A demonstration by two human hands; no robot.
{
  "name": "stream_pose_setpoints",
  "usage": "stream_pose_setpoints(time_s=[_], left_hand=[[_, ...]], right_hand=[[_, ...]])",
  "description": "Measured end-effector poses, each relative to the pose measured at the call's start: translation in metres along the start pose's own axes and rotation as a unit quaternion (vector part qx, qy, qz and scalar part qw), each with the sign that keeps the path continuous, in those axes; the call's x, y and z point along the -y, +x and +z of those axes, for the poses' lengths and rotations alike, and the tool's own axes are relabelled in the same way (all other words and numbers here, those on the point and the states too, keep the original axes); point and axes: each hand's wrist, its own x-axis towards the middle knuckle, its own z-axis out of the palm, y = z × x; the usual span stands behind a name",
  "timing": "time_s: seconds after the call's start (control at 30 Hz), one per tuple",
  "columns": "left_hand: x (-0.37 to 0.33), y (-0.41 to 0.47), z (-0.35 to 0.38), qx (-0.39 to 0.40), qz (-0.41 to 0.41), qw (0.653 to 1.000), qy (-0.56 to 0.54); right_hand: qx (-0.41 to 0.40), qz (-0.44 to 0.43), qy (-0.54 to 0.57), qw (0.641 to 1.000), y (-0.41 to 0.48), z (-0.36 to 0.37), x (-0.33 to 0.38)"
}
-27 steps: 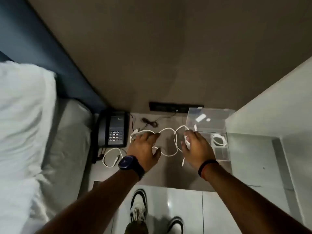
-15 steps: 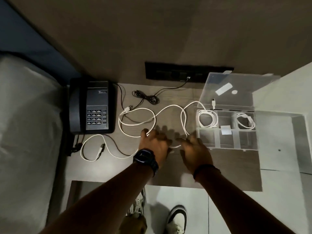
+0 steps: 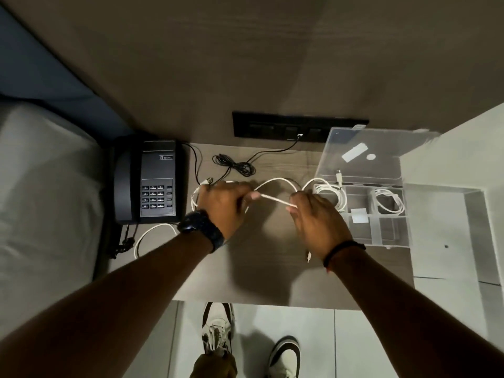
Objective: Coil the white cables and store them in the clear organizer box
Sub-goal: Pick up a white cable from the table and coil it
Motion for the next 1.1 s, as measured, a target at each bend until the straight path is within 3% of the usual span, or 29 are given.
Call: stream_pose_setpoints(time_s=[0.13,0.23,0.27,0.33,0.4,0.47,0.53,0.73,0.83,0.93,1.0,1.1], left_hand=[[0.016,0.017,-0.022,-0.077,-0.149,0.986,0.022],[0.030,0.021,-0.040,-0.124,-0.346,0.930,0.001],[0.032,0.020,-0.042,-0.124,-0.372,0.920,0.011],[0.024,0.018,-0.042,-0.140,-0.304,0.942,0.036],[0.000,0.017,-0.042,-0.134,-0.134,0.982,0.020],[-0.028,0.020,-0.041,-0.063,0.004,0.998,-0.006],[-0.049,0.023,-0.045,-0.010,0.059,0.998,-0.016],[-0.049,0.026,-0.086,-0.121,0.004,0.992,0.019],[-0.050,0.025,-0.121,-0.132,-0.111,0.984,0.037],[-0.082,0.028,-0.157,-0.135,-0.122,0.983,0.032],[-0.122,0.028,-0.182,-0.110,-0.075,0.988,-0.074],[-0.178,0.036,-0.235,-0.057,-0.059,0.954,-0.287]], right_hand=[[-0.046,0.021,0.028,0.998,0.012,-0.025,-0.001],[-0.055,0.030,0.043,0.997,0.019,-0.039,-0.001],[-0.057,0.034,0.047,0.997,0.021,-0.043,-0.001],[-0.069,0.046,0.066,0.994,0.024,-0.050,0.003],[-0.093,0.050,0.100,0.989,0.027,-0.058,0.009],[-0.118,0.040,0.121,0.985,0.032,-0.066,0.016],[-0.120,0.027,0.129,0.984,0.036,-0.075,0.024],[-0.058,-0.004,0.067,0.996,0.022,-0.117,0.020],[-0.030,0.008,0.055,0.998,0.019,-0.153,0.026],[-0.042,-0.010,0.034,0.998,0.029,-0.200,0.051],[-0.060,-0.018,0.053,0.997,0.040,-0.239,0.071],[-0.061,-0.032,0.054,0.996,0.054,-0.316,0.100]])
